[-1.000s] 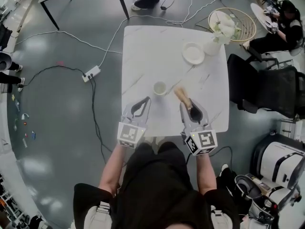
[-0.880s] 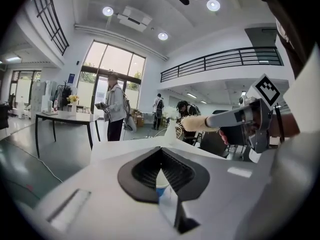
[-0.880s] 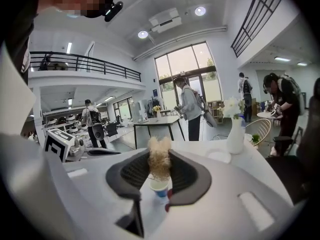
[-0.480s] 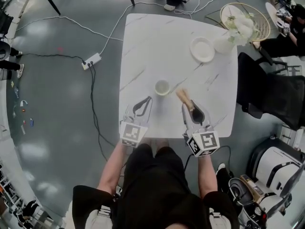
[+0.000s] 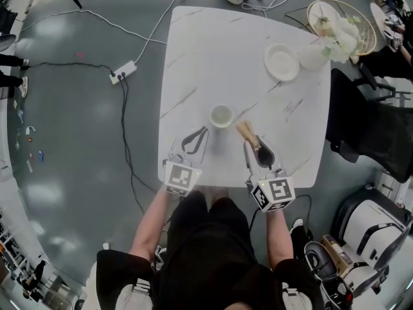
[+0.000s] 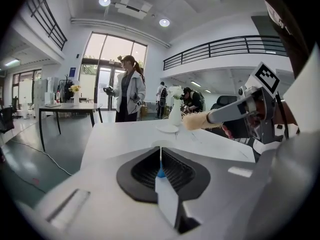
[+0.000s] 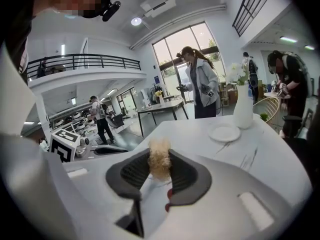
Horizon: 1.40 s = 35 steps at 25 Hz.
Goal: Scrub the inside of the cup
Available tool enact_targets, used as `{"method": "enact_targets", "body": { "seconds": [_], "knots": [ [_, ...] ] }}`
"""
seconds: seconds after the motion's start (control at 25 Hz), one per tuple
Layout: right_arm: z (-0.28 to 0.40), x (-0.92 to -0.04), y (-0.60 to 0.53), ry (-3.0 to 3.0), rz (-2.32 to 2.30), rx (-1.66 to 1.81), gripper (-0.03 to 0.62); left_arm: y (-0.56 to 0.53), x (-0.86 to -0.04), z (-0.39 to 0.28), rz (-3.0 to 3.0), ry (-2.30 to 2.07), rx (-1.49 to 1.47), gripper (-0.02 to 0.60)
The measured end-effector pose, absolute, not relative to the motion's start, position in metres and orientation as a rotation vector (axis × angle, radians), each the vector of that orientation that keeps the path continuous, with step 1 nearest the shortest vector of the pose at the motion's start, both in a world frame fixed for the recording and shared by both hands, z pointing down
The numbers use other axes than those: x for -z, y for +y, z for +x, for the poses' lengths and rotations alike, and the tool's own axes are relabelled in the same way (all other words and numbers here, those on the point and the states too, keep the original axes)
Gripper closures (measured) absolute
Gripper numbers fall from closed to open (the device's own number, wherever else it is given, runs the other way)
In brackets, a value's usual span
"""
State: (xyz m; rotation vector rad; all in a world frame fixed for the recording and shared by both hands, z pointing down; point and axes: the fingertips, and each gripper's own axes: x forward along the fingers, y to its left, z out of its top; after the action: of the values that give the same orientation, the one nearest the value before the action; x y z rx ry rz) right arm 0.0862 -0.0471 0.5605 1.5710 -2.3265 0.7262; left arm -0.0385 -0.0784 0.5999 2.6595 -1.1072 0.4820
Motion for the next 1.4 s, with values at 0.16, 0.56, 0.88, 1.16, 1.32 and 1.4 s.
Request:
{"method": "enact_targets", "body": {
  "seconds": [0.16, 0.56, 0.88, 1.16, 1.32, 1.4],
  "knots": [
    [0.087, -0.562, -0.048, -2.327, 1.572, -0.727, 0.49, -0.079, -0.6, -0.035, 2.681, -1.093, -0.501, 0.56],
    [0.092, -0.572, -0.052, -2.327, 1.549, -0.745, 0.49, -0.076, -0.633, -0.018, 2.717, -0.982, -0.618, 0.386],
    [0.088, -0.578, -0.054, -2.332, 1.526, -0.76, 0.49, -0.081, -0.646, 0.002, 2.745, -0.931, -0.604, 0.214],
    [0.095, -0.582, -0.058, -2.326, 1.543, -0.78, 0.49, -0.099, -0.662, 0.012, 2.737, -0.952, -0.636, 0.175],
    [0.101, -0.585, -0.059, -2.317, 1.546, -0.791, 0.49, -0.104, -0.662, 0.018, 2.725, -0.952, -0.619, 0.173],
    [0.103, -0.586, -0.06, -2.314, 1.549, -0.796, 0.49, -0.106, -0.667, 0.02, 2.721, -0.956, -0.615, 0.173]
  ]
}}
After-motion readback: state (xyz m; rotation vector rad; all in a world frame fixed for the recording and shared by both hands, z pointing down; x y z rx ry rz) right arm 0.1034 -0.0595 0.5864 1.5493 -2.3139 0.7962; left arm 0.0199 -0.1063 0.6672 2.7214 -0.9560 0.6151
